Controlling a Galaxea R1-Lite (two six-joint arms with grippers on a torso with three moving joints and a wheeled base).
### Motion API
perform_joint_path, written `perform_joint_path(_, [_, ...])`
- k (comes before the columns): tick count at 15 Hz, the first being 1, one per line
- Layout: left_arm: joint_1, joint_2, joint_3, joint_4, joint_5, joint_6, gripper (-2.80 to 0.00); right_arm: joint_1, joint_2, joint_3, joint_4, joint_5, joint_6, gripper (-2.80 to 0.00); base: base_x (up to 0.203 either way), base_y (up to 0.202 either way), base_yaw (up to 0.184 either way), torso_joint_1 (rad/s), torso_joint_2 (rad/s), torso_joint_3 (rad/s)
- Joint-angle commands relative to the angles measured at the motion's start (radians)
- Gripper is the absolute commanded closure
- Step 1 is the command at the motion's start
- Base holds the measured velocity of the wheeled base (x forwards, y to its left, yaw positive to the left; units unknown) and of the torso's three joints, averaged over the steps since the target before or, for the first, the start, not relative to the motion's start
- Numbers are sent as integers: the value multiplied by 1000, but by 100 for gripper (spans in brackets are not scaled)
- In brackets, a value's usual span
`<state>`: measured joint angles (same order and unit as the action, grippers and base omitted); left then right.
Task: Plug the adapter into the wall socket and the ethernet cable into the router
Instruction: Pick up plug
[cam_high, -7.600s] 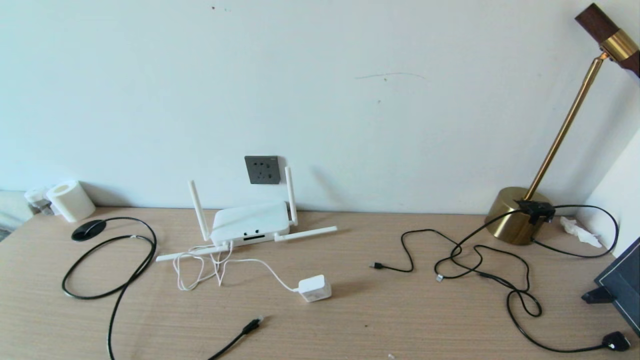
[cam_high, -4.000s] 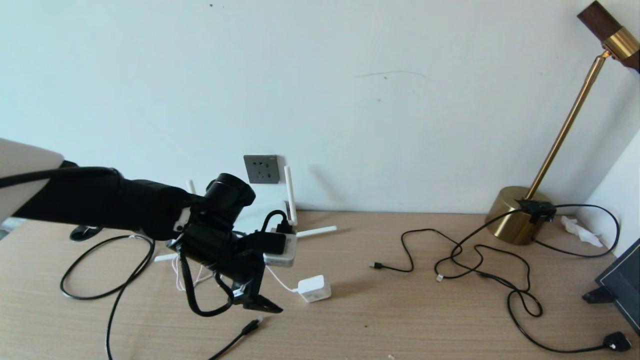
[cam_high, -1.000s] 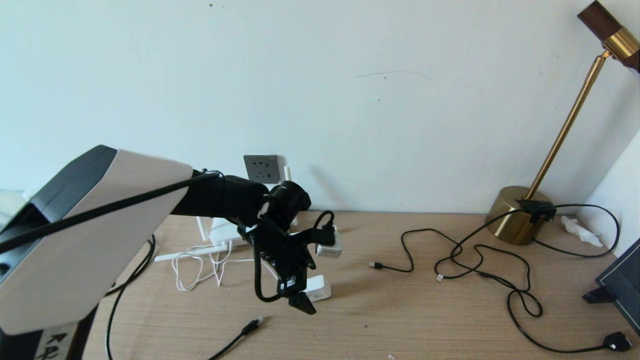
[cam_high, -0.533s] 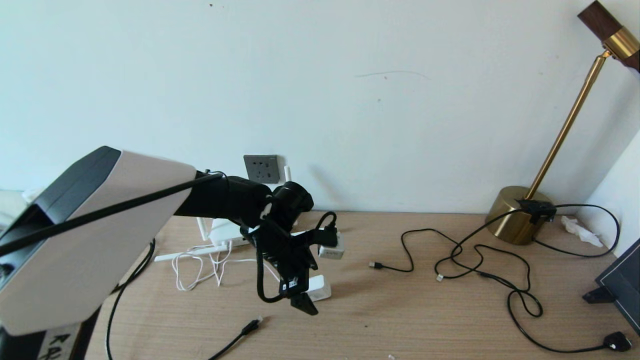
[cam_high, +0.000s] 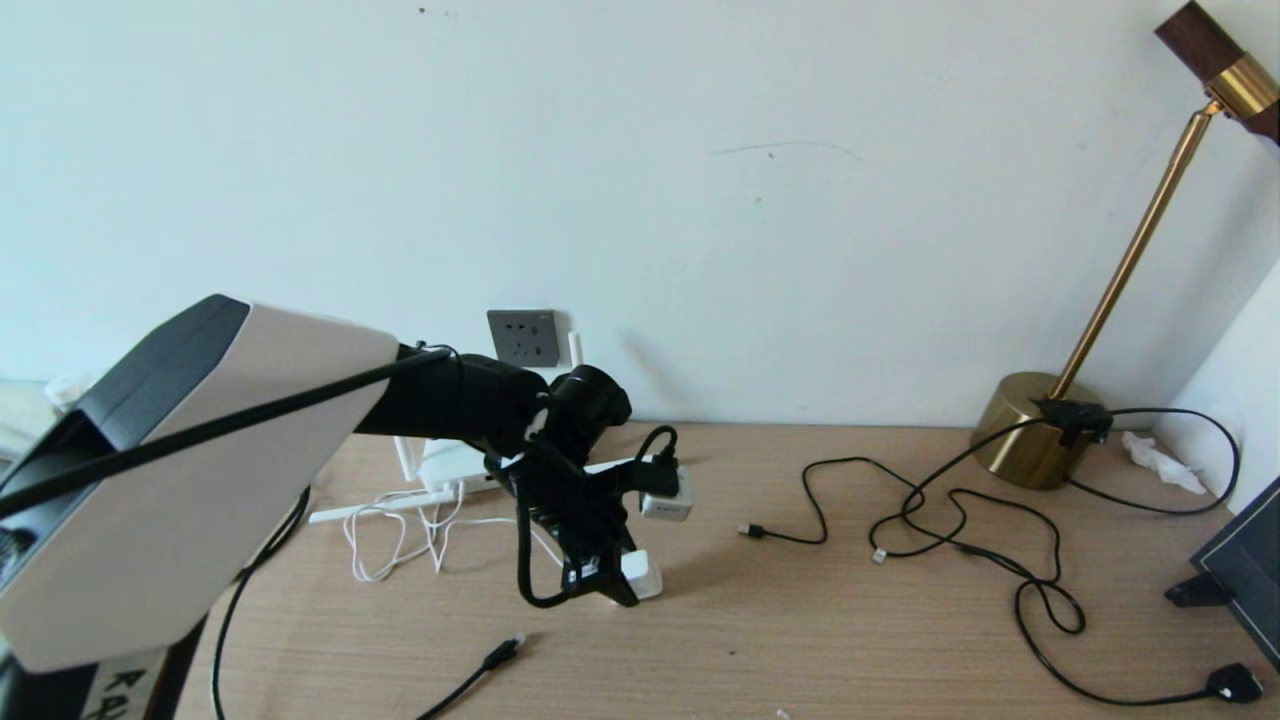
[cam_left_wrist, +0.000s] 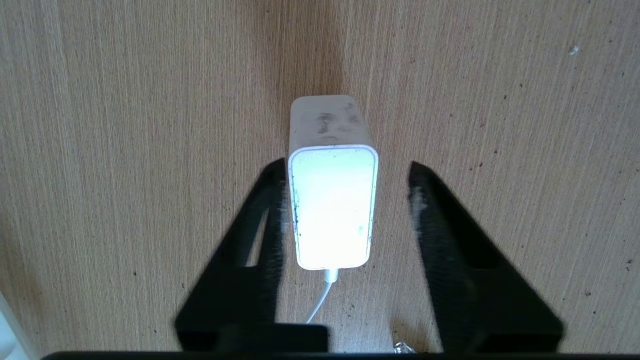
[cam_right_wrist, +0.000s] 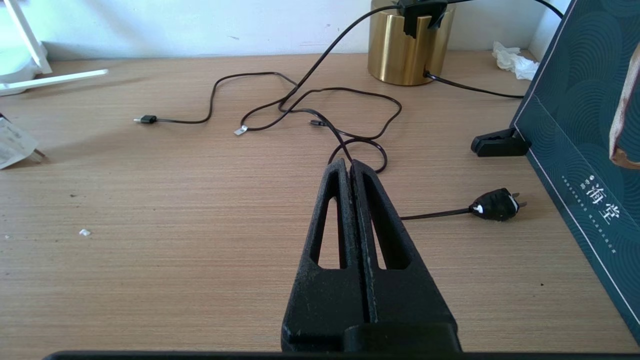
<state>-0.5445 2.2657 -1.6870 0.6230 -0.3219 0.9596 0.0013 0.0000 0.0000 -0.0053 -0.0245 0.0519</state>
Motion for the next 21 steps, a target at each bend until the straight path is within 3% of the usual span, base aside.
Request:
perform_joint_path(1, [1,0,2,4,-2,5,0,0,2,0,-1,0,0,0,0,0,0,0,0,0])
perform_joint_path(8, [13,-27,35,5,-8,5,0,0,2,0,-1,0,0,0,0,0,0,0,0,0])
perform_joint_path(10, [51,-92,47,16,-13,8,0,0,2,0,-1,0,0,0,0,0,0,0,0,0])
perform_joint_path(13, [174,-245,138,45,-83,16,0,0,2,0,-1,0,0,0,0,0,0,0,0,0])
perform_joint_path(18, [445,-483,371,107,-251,48,0,0,2,0,-1,0,0,0,0,0,0,0,0,0])
perform_joint_path(21, [540,-552,483,110,-349,54,0,0,2,0,-1,0,0,0,0,0,0,0,0,0])
